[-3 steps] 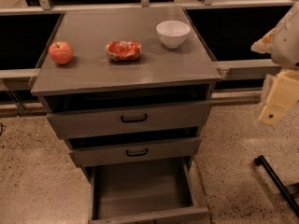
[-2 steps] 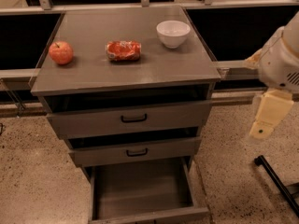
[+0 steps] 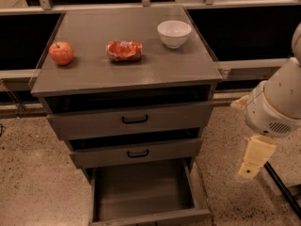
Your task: Close bottom drawer
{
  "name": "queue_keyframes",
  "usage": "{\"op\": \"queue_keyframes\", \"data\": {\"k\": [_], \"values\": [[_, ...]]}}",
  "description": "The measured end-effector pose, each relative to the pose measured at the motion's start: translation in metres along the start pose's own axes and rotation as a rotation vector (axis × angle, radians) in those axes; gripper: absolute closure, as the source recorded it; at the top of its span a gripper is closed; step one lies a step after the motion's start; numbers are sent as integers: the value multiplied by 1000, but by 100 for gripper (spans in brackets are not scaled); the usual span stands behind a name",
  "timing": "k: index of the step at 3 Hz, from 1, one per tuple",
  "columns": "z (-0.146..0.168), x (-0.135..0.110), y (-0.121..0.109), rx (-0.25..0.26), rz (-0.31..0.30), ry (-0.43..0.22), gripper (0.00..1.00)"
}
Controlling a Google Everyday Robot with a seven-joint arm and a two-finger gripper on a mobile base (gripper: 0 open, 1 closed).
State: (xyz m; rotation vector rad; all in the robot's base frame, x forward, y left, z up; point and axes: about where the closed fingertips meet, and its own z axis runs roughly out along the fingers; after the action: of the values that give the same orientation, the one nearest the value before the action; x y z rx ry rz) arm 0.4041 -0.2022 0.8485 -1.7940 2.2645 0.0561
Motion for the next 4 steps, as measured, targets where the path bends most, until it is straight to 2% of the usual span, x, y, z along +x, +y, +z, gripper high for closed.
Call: {"op": "queue_keyframes", "data": {"k": [1, 2, 3, 4], "values": [[-1, -6, 1, 7, -26, -14, 0], [54, -16, -6, 0, -90, 23, 0], [163, -15, 1, -65, -124, 71, 0], [235, 3, 10, -120, -139, 105, 0]]}}
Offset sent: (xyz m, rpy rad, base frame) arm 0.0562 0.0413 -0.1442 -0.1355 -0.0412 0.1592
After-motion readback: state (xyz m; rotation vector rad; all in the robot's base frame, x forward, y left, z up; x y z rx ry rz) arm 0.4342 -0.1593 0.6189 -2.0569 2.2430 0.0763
